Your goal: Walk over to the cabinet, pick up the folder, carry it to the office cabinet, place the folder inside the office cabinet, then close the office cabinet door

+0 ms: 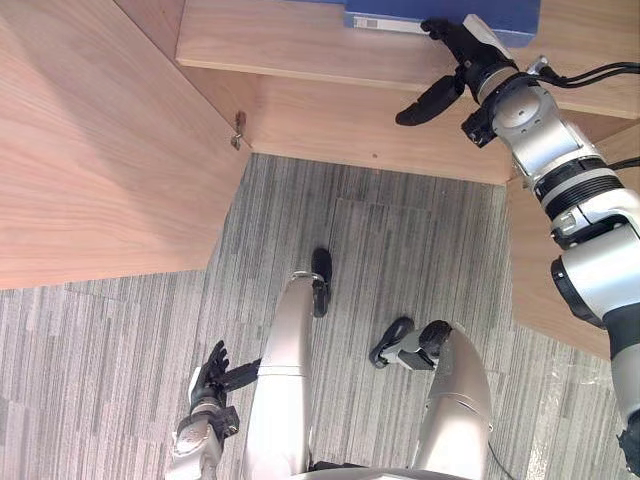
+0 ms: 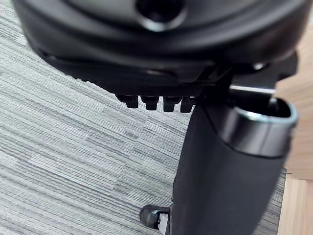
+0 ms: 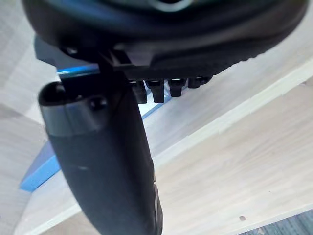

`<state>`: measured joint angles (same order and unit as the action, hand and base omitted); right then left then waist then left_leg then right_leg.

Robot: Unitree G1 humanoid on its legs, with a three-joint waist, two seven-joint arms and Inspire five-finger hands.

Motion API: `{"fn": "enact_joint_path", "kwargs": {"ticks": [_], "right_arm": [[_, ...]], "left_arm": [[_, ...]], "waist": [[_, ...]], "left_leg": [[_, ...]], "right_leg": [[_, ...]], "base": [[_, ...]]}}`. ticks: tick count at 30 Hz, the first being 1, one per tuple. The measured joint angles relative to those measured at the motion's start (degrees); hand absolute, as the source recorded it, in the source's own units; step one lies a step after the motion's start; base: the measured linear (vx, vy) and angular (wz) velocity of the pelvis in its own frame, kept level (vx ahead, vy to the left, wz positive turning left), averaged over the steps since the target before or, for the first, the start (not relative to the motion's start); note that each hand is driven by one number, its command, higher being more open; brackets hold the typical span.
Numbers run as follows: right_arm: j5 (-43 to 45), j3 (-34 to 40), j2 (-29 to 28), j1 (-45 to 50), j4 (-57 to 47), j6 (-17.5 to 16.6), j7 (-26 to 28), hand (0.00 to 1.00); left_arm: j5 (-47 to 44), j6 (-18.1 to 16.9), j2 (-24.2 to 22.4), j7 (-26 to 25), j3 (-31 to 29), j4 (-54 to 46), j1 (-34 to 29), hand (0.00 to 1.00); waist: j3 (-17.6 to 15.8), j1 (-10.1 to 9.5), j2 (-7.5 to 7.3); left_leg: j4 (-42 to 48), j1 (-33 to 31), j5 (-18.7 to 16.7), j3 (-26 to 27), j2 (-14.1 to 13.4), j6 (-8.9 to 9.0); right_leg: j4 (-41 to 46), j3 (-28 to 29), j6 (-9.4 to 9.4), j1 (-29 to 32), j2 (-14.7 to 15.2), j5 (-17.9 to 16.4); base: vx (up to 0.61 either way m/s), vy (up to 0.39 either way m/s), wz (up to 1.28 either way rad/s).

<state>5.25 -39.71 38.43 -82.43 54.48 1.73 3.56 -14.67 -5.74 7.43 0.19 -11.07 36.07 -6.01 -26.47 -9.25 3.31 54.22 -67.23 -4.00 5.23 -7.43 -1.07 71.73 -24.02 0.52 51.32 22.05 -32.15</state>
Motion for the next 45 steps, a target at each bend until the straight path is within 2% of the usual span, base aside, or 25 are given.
{"fn": "enact_joint_path", "kwargs": {"ticks": [7, 12, 24, 28, 34, 37, 40, 42, 45], "right_arm": [[-0.92, 0.06, 3.52, 0.00, -4.88, -0.96, 0.35, 1.00], [-0.92, 0.70, 7.03, -0.05, -7.62, -3.00, 1.34, 1.00], [-3.11, 6.97, 6.02, -0.06, -7.15, -3.05, 0.57, 1.00], [-3.66, 9.57, 3.86, 0.51, -6.13, -2.64, -1.94, 1.00], [-5.46, 13.56, -2.06, 5.45, -6.10, -1.80, -4.36, 1.00], [-5.27, 19.38, -6.95, 9.22, -7.99, -1.78, -8.84, 1.00], [-5.64, 23.99, -11.36, 15.36, -14.34, -1.88, -13.34, 1.00], [-7.76, 25.20, -14.58, 19.84, -17.02, -2.52, -15.24, 1.00], [-9.64, 25.06, -20.68, 28.78, -18.88, -3.12, -16.47, 1.00]], "left_arm": [[0.24, -0.25, 0.09, 0.90, -0.02, -2.73, -0.59, 1.00], [0.24, -0.45, -0.06, 1.44, -0.02, -3.60, -1.66, 1.00], [0.22, -0.50, -2.10, 1.40, -0.06, -3.79, -1.66, 1.00], [0.20, -0.49, -3.43, 1.31, -0.01, -4.61, -1.65, 1.00], [0.18, -0.54, -4.57, 0.94, -0.01, -5.45, -2.13, 1.00], [0.18, -0.56, -4.66, -0.01, -0.01, -5.41, -3.02, 1.00], [0.22, -0.84, -4.75, -0.74, -0.01, -5.36, -4.64, 1.00], [0.31, -1.07, -4.81, -1.05, -0.01, -4.98, -6.10, 1.00], [0.81, -1.59, -4.82, -1.67, -0.05, -2.72, -7.94, 1.00]], "waist": [[-0.07, -0.12, 0.09], [-0.24, -0.06, 0.42], [-0.63, -0.55, 1.27], [-0.73, -0.57, 1.48], [-0.73, -0.49, 1.55], [-0.69, -0.02, 1.55], [-0.45, 0.34, 1.50], [0.73, 0.60, 1.28], [3.84, 1.19, 0.20]], "left_leg": [[0.04, -2.07, 0.19, 0.09, 0.21, -0.06], [-0.09, -3.59, 0.42, 0.47, 0.79, -0.23], [-0.07, -3.89, 0.51, 1.53, 0.90, -0.49], [-0.69, -3.06, 0.82, 1.67, 0.88, -0.92], [-6.48, 4.97, 1.81, 2.02, 0.07, -0.98], [-10.32, 11.70, 1.92, 2.67, -0.42, -0.87], [-14.69, 19.43, 1.98, 3.80, -0.91, -0.77], [-17.59, 23.93, 2.09, 4.69, -1.05, -0.60], [-23.16, 31.42, 2.61, 5.90, -1.35, 0.20]], "right_leg": [[0.53, 0.19, -0.17, 2.32, 0.31, -0.05], [0.99, 0.51, -0.20, 4.19, 1.08, -0.04], [1.68, 1.65, -0.32, 5.56, 1.66, 0.02], [1.22, 1.59, -0.33, 4.84, 1.57, 0.09], [-5.96, 0.37, -0.36, -2.95, -0.97, 2.40], [-11.18, -0.03, -0.03, -9.53, -2.64, 3.88], [-17.15, -0.13, 0.55, -16.79, -4.39, 5.54], [-21.04, -0.12, 1.03, -20.96, -5.38, 6.58], [-28.50, -0.22, 1.66, -27.96, -7.47, 8.87]], "base": [[0.00, 0.000, 0.01], [0.00, 0.001, 0.03], [0.01, -0.017, 0.00], [0.03, -0.051, 0.00], [0.05, -0.041, -0.09], [0.06, -0.019, -0.15], [0.08, -0.020, -0.18], [0.07, -0.022, -0.19], [0.13, -0.038, -0.22]]}}
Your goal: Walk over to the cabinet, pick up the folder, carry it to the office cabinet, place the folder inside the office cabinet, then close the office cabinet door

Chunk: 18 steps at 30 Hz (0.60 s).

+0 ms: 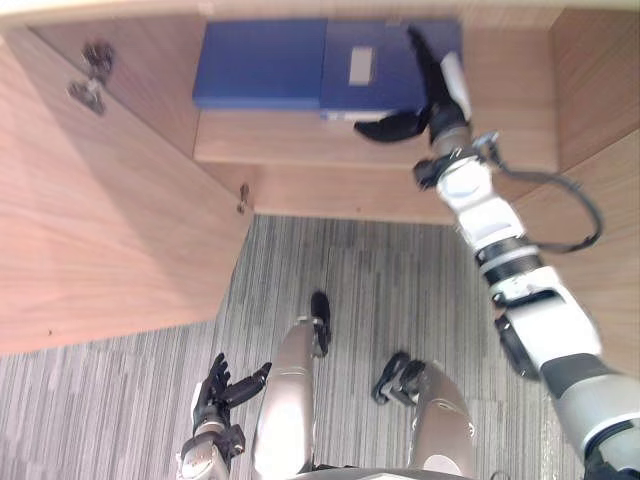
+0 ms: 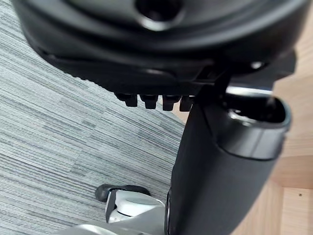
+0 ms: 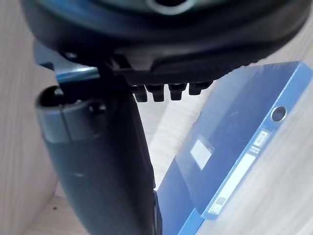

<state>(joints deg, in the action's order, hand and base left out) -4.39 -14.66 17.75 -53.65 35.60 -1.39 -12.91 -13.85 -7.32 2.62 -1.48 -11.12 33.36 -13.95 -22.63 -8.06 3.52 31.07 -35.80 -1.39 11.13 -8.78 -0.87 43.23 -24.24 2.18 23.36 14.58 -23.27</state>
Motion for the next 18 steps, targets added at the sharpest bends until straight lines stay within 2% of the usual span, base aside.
{"fn": "enact_joint_path", "kwargs": {"ticks": [3, 5, 8, 11, 15, 16, 18], "right_arm": [[-2.47, -0.04, -7.50, 10.93, 0.38, -0.15, 0.11, 1.00], [-2.59, 0.07, -13.27, 18.71, 4.63, -0.52, 0.49, 1.00], [-2.97, 1.66, -17.06, 26.88, 12.99, -0.55, 1.82, 1.00], [-5.08, 2.15, -18.03, 32.13, 21.09, -0.55, 2.86, 1.00], [-11.67, 2.63, -17.11, 39.40, 27.50, -0.64, 5.87, 1.00], [-11.73, 3.65, -17.09, 40.54, 28.26, -0.73, 6.33, 1.00], [-11.24, 11.70, -17.49, 45.22, 30.95, -1.22, 7.20, 1.00]], "left_arm": [[0.20, -0.08, -0.19, -0.90, -0.90, 4.40, -0.59, 1.00], [1.03, -0.08, -0.04, -1.91, -1.62, 8.34, -0.56, 1.00], [2.24, -0.03, -0.35, -2.94, -2.96, 13.45, 0.15, 1.00], [3.29, 0.38, -0.33, -3.34, -5.20, 18.75, 2.04, 1.00], [6.75, 1.23, -0.07, -3.94, -6.28, 21.40, 1.96, 1.00], [6.98, 1.24, -0.10, -4.08, -6.26, 21.94, 1.93, 1.00], [7.75, 1.64, -0.02, -4.41, -6.26, 23.17, 1.84, 1.00]], "waist": [[3.61, 0.20, -1.54], [6.68, 0.19, -2.97], [9.99, 0.17, -3.27], [10.72, 0.33, -3.53], [12.71, 1.21, -4.22], [13.17, 1.23, -4.33], [14.89, 2.21, -4.15]], "left_leg": [[-5.95, 6.80, 0.78, 1.48, -0.95, 1.16], [-11.03, 11.23, 2.28, 2.55, -1.09, 2.14], [-17.81, 15.67, 4.75, 2.75, -0.66, 3.20], [-25.62, 21.15, 7.98, 3.60, 0.07, 3.67], [-31.46, 26.76, 9.81, 4.96, 1.06, 3.90], [-32.21, 27.48, 9.99, 5.40, 1.17, 3.96], [-35.66, 30.02, 11.28, 6.01, 1.91, 3.79]], "right_leg": [[-8.82, -0.07, 0.31, -6.65, -3.01, 2.92], [-15.05, 0.07, 0.29, -10.57, -4.90, 5.27], [-22.75, -0.75, 0.73, -15.07, -7.02, 8.48], [-29.24, -0.64, 0.82, -19.52, -8.73, 11.49], [-32.33, 0.22, 1.26, -22.87, -9.08, 12.89], [-32.75, 0.60, 1.31, -23.32, -9.12, 13.11], [-34.25, 1.14, 1.53, -24.48, -9.21, 14.01]], "base": [[0.19, -0.043, -0.29], [0.21, -0.059, -0.20], [0.15, -0.042, -0.03], [0.12, -0.036, -0.05], [0.06, 0.008, -0.11], [0.03, 0.033, -0.23], [0.02, 0.039, -0.15]]}}
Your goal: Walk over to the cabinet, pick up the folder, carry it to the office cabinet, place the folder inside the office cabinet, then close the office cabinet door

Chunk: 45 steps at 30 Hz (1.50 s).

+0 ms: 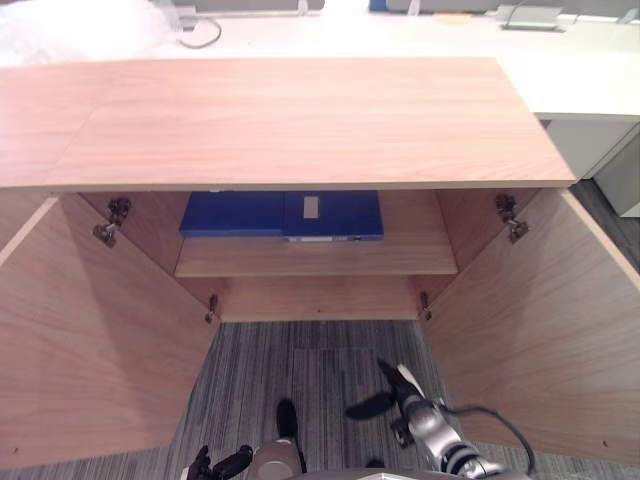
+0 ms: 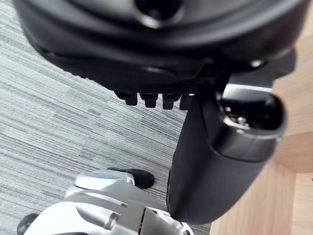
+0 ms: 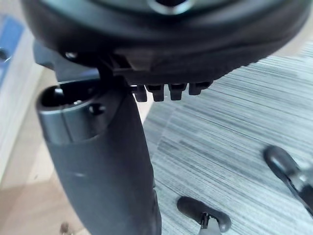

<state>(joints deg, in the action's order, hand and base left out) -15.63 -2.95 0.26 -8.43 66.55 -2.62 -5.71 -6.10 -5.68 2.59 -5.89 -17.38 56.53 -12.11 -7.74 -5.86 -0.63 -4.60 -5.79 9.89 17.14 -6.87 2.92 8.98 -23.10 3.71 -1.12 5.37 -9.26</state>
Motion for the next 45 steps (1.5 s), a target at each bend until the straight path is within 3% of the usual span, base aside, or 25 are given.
{"fn": "enact_joint_path", "kwargs": {"ticks": [5, 13, 15, 16, 18, 20, 22, 24, 25, 27, 31, 35, 41, 45], "right_arm": [[7.97, 15.64, 0.76, 5.93, 2.17, 1.26, 0.26, 1.00], [14.24, 23.88, 0.80, 9.79, 1.88, 1.29, 1.27, 1.00], [15.93, 24.30, 0.33, 9.73, 1.94, 1.30, 1.53, 1.00], [15.96, 24.27, 0.50, 9.43, 1.95, 1.30, 1.93, 1.00], [16.61, 24.25, 1.80, 9.30, 1.95, 1.33, 1.79, 1.00], [18.04, 24.21, 2.12, 9.26, 1.79, 1.31, 1.63, 1.00], [18.02, 23.32, 2.12, 9.27, 1.69, 1.32, 1.64, 1.00], [18.03, 21.80, 2.34, 8.96, 1.73, 1.28, 1.66, 1.00], [18.03, 21.24, 2.52, 8.96, 1.91, 1.30, 1.71, 1.00], [18.02, 20.10, 2.79, 8.88, 1.97, 1.29, 1.75, 1.00], [18.71, 19.67, 2.17, 8.70, 2.68, 1.28, 1.79, 1.00], [24.93, 19.15, 2.31, 8.87, 2.70, 0.46, 1.79, 1.00], [32.27, 21.42, 2.29, 11.69, 2.32, -0.65, 1.68, 1.00], [35.34, 24.43, 1.39, 13.25, -0.03, -1.02, 1.23, 1.00]], "left_arm": [[2.54, 0.31, 0.34, 0.00, 0.11, 1.27, 1.83, 1.00], [5.30, 1.31, 1.36, 0.34, 0.26, 4.06, 2.16, 1.00], [5.61, 1.23, 1.62, 0.78, 0.28, 4.37, 2.36, 1.00], [5.33, 0.83, 1.51, 0.81, 0.00, 4.10, 2.56, 1.00], [5.19, 0.03, 0.53, 0.88, -0.02, 2.60, 2.84, 1.00], [5.32, -0.03, 0.47, 0.87, 0.05, 2.28, 3.80, 1.00], [5.46, -0.03, 0.21, 0.87, 0.26, 2.24, 4.13, 1.00], [5.47, 0.03, 0.40, 1.00, 0.93, 2.23, 4.65, 1.00], [5.48, 0.14, 0.55, 1.21, 1.31, 2.23, 4.74, 1.00], [5.51, 0.30, 0.48, 1.25, 1.37, 2.69, 4.63, 1.00], [5.85, 0.83, 1.61, 0.94, 1.34, 5.16, 4.45, 1.00], [8.13, 1.46, 2.72, -0.07, 3.37, 7.82, 4.53, 1.00], [10.74, 1.52, 3.38, -0.49, 3.73, 8.17, 4.70, 1.00], [11.19, 1.51, 4.19, -0.56, 3.58, 9.11, 4.77, 1.00]], "waist": [[1.60, 1.63, 0.24], [3.95, 3.21, -0.18], [4.15, 3.21, -0.52], [3.35, 3.07, -0.32], [2.13, 2.76, 2.09], [1.43, 2.75, 2.88], [1.43, 2.51, 2.78], [1.29, 2.06, 2.50], [1.27, 1.57, 2.45], [1.33, 1.38, 2.68], [2.07, 1.54, 0.62], [3.64, 3.03, 0.40], [4.36, 4.85, 0.08], [4.07, 6.52, -1.02]], "left_leg": [[-0.74, 0.51, 0.22, -0.35, 1.33, -0.08], [-0.64, 2.32, -0.46, -0.47, 1.98, -0.54], [4.11, 0.49, -3.10, -0.36, 1.51, -1.25], [12.77, -2.82, -6.98, -0.45, -0.09, -1.36], [26.63, -7.27, -13.47, -1.32, -4.09, -1.50], [33.91, -9.37, -14.67, -2.67, -6.04, -1.65], [36.13, -9.77, -14.67, -3.28, -6.69, -1.64], [35.00, -9.39, -14.80, -7.70, -5.29, -1.41], [32.55, -8.39, -15.35, -13.47, -3.77, -0.10], [28.12, -5.97, -16.58, -18.12, -3.26, 1.99], [20.26, 0.52, -15.21, -13.32, -2.23, 1.83], [11.79, 7.16, -12.26, -6.93, -0.87, 1.33], [7.55, 9.34, -11.18, -2.18, 0.08, 1.21], [7.32, 9.66, -13.02, 2.09, 0.65, 2.15]], "right_leg": [[-1.90, 0.00, 0.36, -0.98, 0.73, 0.88], [-2.98, 0.26, 0.62, -3.22, 0.95, 0.70], [-3.10, 0.69, 0.49, -3.41, 1.04, 1.07], [-3.32, 1.05, 0.39, -3.82, 0.70, 1.39], [-4.12, 1.48, 0.28, -5.96, -1.32, 1.45], [-4.76, 1.69, 0.28, -7.95, -2.16, 1.45], [-4.80, 2.82, 0.20, -8.23, -2.23, 1.52], [-5.31, 4.55, 0.05, -7.68, -2.44, 2.11], [-5.74, 5.73, -0.05, -7.29, -2.70, 2.60], [-6.66, 7.54, -0.05, -6.97, -3.32, 3.57], [-6.91, 12.09, 0.53, -6.80, -1.47, 4.44], [-6.90, 17.80, 1.06, -5.74, 0.19, 5.34], [-7.74, 23.95, 1.83, -2.70, 0.56, 7.07], [-7.67, 30.26, 2.47, 0.95, 0.35, 8.63]], "base": [[-0.04, 0.041, -0.02], [-0.03, 0.008, 0.03], [0.01, -0.025, -0.07], [0.00, -0.050, -0.14], [0.01, -0.030, -0.15], [0.00, 0.017, -0.11], [0.00, 0.028, -0.26], [-0.01, 0.032, -0.39], [0.00, 0.019, -0.42], [0.02, 0.032, -0.49], [0.02, 0.066, -0.61], [0.01, 0.085, -0.72], [0.00, 0.072, -0.54], [-0.01, 0.088, -0.86]]}}
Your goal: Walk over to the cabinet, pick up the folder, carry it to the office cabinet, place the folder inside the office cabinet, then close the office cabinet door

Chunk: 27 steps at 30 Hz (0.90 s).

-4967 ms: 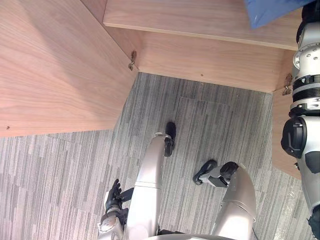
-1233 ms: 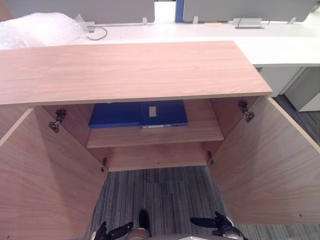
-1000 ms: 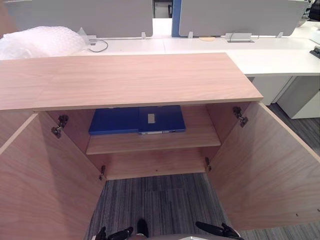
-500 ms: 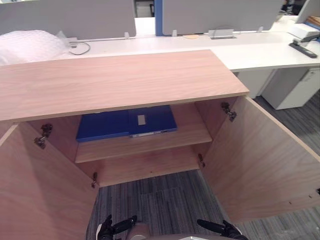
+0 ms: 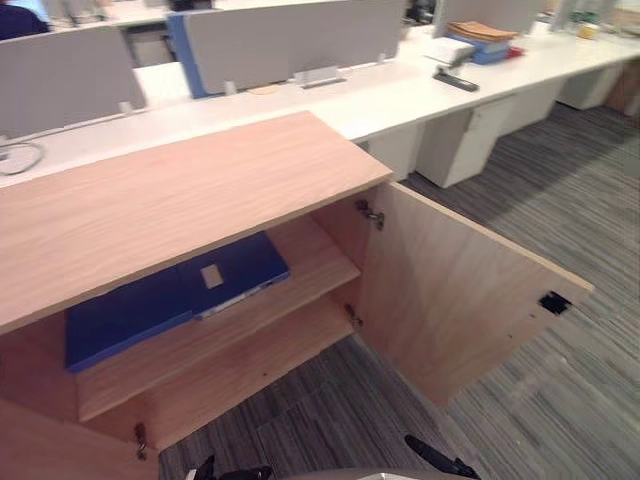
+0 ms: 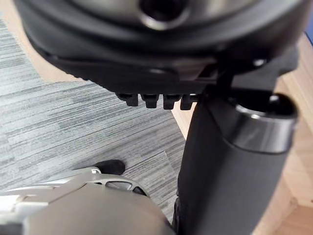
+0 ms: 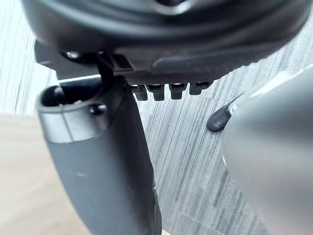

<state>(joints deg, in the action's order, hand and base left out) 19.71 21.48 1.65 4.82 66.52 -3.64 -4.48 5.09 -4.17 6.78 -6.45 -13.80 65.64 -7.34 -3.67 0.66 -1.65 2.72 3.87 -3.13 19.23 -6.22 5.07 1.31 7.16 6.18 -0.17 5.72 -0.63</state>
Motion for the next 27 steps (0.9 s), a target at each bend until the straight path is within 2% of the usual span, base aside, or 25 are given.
{"fn": "enact_joint_path", "kwargs": {"ticks": [2, 4, 5, 6, 7, 8, 9, 10, 11, 12, 13, 14, 17, 20, 24, 27], "right_arm": [[0.67, -0.05, -0.40, 0.62, -2.76, -0.05, -0.56, 1.00], [0.62, -0.05, -0.89, 0.75, -4.83, -0.09, -1.58, 1.00], [0.46, -0.08, -1.15, 0.76, -6.49, -0.11, -2.44, 1.00], [0.41, -0.06, -1.10, 0.75, -7.25, -0.09, -2.78, 1.00], [0.19, -0.05, -0.92, 0.74, -8.67, -0.10, -3.45, 1.00], [-0.34, -0.22, -1.18, 0.75, -9.59, -0.10, -3.73, 1.00], [-1.01, -0.31, -1.30, 0.69, -9.70, -0.10, -3.67, 1.00], [-1.76, -1.24, -1.40, 0.33, -9.96, -0.09, -3.65, 1.00], [-1.90, -2.54, -0.77, 0.06, -10.98, -0.17, -3.64, 1.00], [-2.16, -2.72, -0.30, -0.36, -11.20, -0.17, -3.61, 1.00], [-2.46, -3.09, 0.43, -1.50, -11.26, -0.09, -3.61, 1.00], [-4.12, -4.09, 0.71, -2.82, -11.34, -0.07, -3.59, 1.00], [-5.42, -6.79, 1.09, -4.23, -15.73, -0.07, -3.30, 1.00], [-8.64, -9.75, 3.03, -4.24, -21.52, -0.05, -2.98, 1.00], [-12.57, -14.18, 6.25, -4.97, -27.08, -0.12, -1.04, 1.00], [-13.19, -16.37, 7.38, -8.17, -27.23, -0.13, -0.20, 1.00]], "left_arm": [[0.13, 0.00, -0.39, -0.06, -0.78, 0.11, -0.08, 1.00], [0.47, -0.01, -0.44, -0.18, -0.92, 0.11, 0.88, 1.00], [0.47, -0.02, -0.52, -0.16, -1.02, 0.11, 1.74, 1.00], [0.47, -0.03, -0.69, -0.15, -0.90, 0.09, 2.51, 1.00], [0.42, -0.24, -1.21, -0.30, 0.19, -0.53, 3.61, 1.00], [0.34, -0.57, -1.42, -0.58, 1.43, -1.49, 3.72, 1.00], [0.27, -0.84, -1.44, -0.59, 1.77, -1.74, 3.71, 1.00], [-0.09, -0.87, -1.45, -0.58, 2.28, -1.99, 3.70, 1.00], [-0.19, -0.73, -1.91, -0.56, 2.23, -1.74, 3.73, 1.00], [-0.23, -0.63, -2.65, -0.45, 2.31, -1.45, 3.66, 1.00], [-0.76, -0.55, -3.62, -0.30, 2.09, -1.40, 3.50, 1.00], [-0.91, -0.78, -3.71, -0.29, 1.90, -1.59, 3.44, 1.00], [-1.02, -0.70, -3.46, 0.06, 1.18, -1.78, 3.46, 1.00], [-1.15, -0.64, -3.59, 0.60, 1.13, -1.98, 3.97, 1.00], [-1.26, -0.49, -3.86, 0.66, 1.29, -2.00, 3.94, 1.00], [-2.16, -0.34, -3.84, 0.74, 1.57, -2.03, 3.89, 1.00]], "waist": [[-0.35, -0.07, -0.36], [-1.05, 0.31, 0.29], [-1.41, 0.54, 0.74], [-1.67, 0.75, 1.13], [-2.13, 1.05, 1.95], [-2.16, 1.06, 2.02], [-2.04, 1.07, 1.96], [-1.88, 1.00, 1.52], [-1.56, 0.83, 1.54], [-1.34, 0.77, 2.70], [-1.06, 0.26, 4.13], [-1.04, -0.77, 4.17], [-0.77, -0.60, 3.33], [-0.96, -0.52, 2.17], [-0.56, -0.58, 2.09], [-0.47, -0.69, 2.24]], "left_leg": [[0.62, 0.54, -1.92, 2.11, 0.57, -0.53], [1.90, 1.10, -2.29, 6.79, -0.90, -1.12], [2.98, 0.98, -2.52, 9.32, -2.07, -1.62], [3.19, 1.14, -2.52, 10.28, -2.36, -1.70], [3.21, 1.91, -2.53, 11.64, -2.63, -1.70], [3.20, 2.97, -2.52, 13.53, -2.68, -1.69], [3.21, 3.40, -2.57, 14.16, -2.68, -1.59], [3.36, 4.22, -2.67, 15.24, -2.53, -1.04], [3.26, 4.51, -2.87, 16.48, -2.78, -0.46], [3.02, 4.36, -2.70, 16.61, -3.68, -0.70], [2.55, 3.81, -2.47, 16.22, -5.13, -1.05], [2.09, 3.79, -2.49, 16.16, -5.47, -1.03], [1.20, 3.81, -2.19, 16.54, -5.95, -0.23], [0.98, 4.13, -1.51, 16.50, -6.16, 0.86], [0.56, 4.53, -1.45, 16.28, -6.01, 1.23], [-0.15, 4.56, -1.36, 15.87, -5.81, 1.74]], "right_leg": [[0.03, 4.64, -0.15, 2.56, -1.00, 2.00], [0.83, 1.17, -1.82, 4.45, -2.40, 4.34], [2.17, -7.82, -4.47, 5.42, -1.71, 3.58], [4.14, -13.09, -5.81, 6.05, -0.79, 2.06], [11.17, -24.36, -7.44, 7.80, 3.22, -1.23], [18.44, -32.86, -8.72, 8.75, 7.54, -3.63], [21.37, -35.95, -8.87, 8.84, 9.26, -4.72], [23.58, -40.49, -7.58, 9.03, 10.99, -6.27], [20.92, -40.56, -5.56, 8.89, 8.76, -6.31], [17.95, -40.05, -5.89, 8.19, 6.62, -4.88], [10.30, -38.83, -6.51, 6.36, 2.34, -1.23], [3.37, -36.78, -7.21, 4.87, -1.24, 2.10], [-4.30, -34.06, -8.11, 3.55, -5.06, 5.95], [-6.38, -32.75, -8.56, 3.28, -6.11, 7.25], [-6.43, -32.30, -8.61, 3.25, -6.13, 7.37], [-6.46, -32.57, -8.78, 3.34, -6.04, 7.67]], "base": [[-0.01, 0.099, -1.63], [-0.02, -0.005, -1.28], [-0.03, -0.067, -0.88], [-0.06, -0.060, -0.79], [-0.05, -0.004, -0.62], [-0.04, -0.001, -0.59], [-0.01, -0.070, -0.62], [0.02, -0.148, -0.71], [0.03, -0.166, -0.76], [0.02, -0.174, -0.86], [-0.05, -0.180, -0.99], [-0.09, -0.169, -1.05], [-0.08, -0.117, -0.71], [-0.04, -0.083, -0.28], [-0.01, -0.005, -0.06], [-0.02, 0.016, 0.04]]}}
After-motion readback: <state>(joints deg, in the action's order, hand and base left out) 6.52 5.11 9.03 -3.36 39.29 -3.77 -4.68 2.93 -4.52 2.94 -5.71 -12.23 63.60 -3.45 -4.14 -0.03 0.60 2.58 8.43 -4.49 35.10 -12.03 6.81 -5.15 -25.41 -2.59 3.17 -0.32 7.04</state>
